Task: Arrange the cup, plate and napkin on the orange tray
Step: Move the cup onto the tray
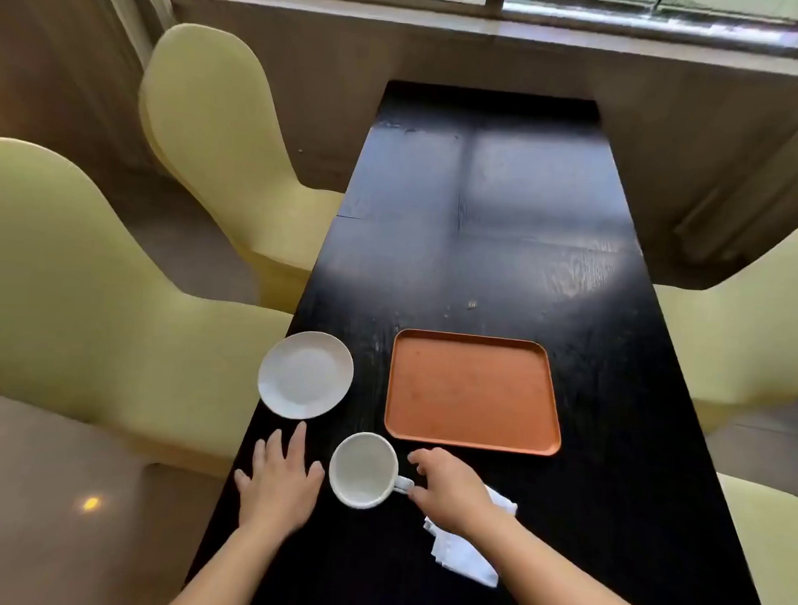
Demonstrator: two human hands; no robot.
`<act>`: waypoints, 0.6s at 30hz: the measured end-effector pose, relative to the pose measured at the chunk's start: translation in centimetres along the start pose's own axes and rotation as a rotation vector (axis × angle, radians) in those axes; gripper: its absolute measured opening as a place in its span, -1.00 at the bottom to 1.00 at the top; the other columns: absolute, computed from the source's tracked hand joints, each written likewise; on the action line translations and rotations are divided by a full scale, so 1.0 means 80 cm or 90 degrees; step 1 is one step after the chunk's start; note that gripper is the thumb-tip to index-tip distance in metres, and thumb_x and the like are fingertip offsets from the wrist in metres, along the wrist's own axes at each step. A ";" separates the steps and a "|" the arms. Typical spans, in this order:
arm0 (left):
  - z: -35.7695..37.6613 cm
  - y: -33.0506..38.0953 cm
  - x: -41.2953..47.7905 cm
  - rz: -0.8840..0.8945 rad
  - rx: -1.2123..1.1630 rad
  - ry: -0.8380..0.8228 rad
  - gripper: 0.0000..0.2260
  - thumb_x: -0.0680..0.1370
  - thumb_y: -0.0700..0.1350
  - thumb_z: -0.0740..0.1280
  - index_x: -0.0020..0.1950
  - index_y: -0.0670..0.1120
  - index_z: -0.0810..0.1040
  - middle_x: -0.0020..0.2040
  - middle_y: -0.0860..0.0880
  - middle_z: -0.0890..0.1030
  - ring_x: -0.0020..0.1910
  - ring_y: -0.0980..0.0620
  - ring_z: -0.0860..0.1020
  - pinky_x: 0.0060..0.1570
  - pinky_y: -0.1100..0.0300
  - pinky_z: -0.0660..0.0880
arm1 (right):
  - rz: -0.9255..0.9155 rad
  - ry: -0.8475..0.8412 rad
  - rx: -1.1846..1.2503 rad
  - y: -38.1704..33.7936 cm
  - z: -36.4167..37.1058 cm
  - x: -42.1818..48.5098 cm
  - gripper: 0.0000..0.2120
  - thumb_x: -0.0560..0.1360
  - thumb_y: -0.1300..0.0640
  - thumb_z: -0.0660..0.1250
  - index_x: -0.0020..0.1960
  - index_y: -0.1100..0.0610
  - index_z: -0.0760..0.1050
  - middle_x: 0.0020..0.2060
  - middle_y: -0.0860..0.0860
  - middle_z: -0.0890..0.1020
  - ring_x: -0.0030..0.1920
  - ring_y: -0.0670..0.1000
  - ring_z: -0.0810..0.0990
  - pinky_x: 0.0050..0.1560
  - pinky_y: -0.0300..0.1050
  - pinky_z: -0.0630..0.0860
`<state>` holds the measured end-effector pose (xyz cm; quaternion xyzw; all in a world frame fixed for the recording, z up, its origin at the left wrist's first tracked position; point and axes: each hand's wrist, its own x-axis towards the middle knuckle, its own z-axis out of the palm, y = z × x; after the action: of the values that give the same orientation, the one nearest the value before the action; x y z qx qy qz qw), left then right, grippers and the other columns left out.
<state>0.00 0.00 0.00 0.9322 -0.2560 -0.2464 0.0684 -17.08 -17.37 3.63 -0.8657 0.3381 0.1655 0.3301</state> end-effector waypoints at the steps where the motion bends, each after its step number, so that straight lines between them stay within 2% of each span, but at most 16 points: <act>1: 0.002 -0.002 0.002 -0.011 -0.004 -0.020 -0.42 0.60 0.15 0.06 0.58 0.14 -0.07 0.60 -0.07 0.06 0.57 -0.13 -0.03 0.41 -0.31 0.12 | 0.007 -0.003 0.006 -0.001 0.003 0.002 -0.55 0.54 0.02 0.33 0.42 0.01 0.42 0.22 0.03 0.57 0.21 0.10 0.58 0.16 0.01 0.54; 6: 0.024 -0.011 0.007 -0.030 0.003 -0.072 -0.44 0.61 0.13 0.06 0.58 0.15 -0.06 0.60 -0.07 0.06 0.57 -0.14 -0.04 0.40 -0.34 0.15 | 0.028 -0.014 -0.001 -0.002 0.025 0.010 -0.63 0.51 0.05 0.37 0.31 0.01 0.50 0.11 0.02 0.54 0.11 0.13 0.60 0.04 -0.02 0.54; 10: 0.036 -0.012 0.015 -0.029 0.009 -0.097 -0.44 0.61 0.15 0.07 0.58 0.15 -0.04 0.59 -0.10 0.05 0.57 -0.15 -0.07 0.38 -0.35 0.18 | 0.033 0.013 0.002 -0.001 0.035 0.017 -0.71 0.53 0.05 0.35 0.24 0.06 0.55 0.09 0.06 0.52 0.09 0.16 0.58 0.05 -0.01 0.52; 18: 0.049 -0.006 0.028 -0.044 0.044 -0.081 -0.49 0.60 0.18 0.07 0.55 0.22 0.03 0.60 -0.11 -0.04 0.56 -0.23 -0.13 0.33 -0.45 0.15 | 0.029 0.020 0.008 0.001 0.042 0.026 -0.79 0.54 0.10 0.33 0.13 0.14 0.59 0.05 0.10 0.52 0.05 0.18 0.57 0.00 -0.02 0.48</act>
<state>-0.06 -0.75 -4.44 0.9248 -0.2363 -0.2981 0.0111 -15.84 -16.09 0.05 -0.8581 0.3641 0.1574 0.3261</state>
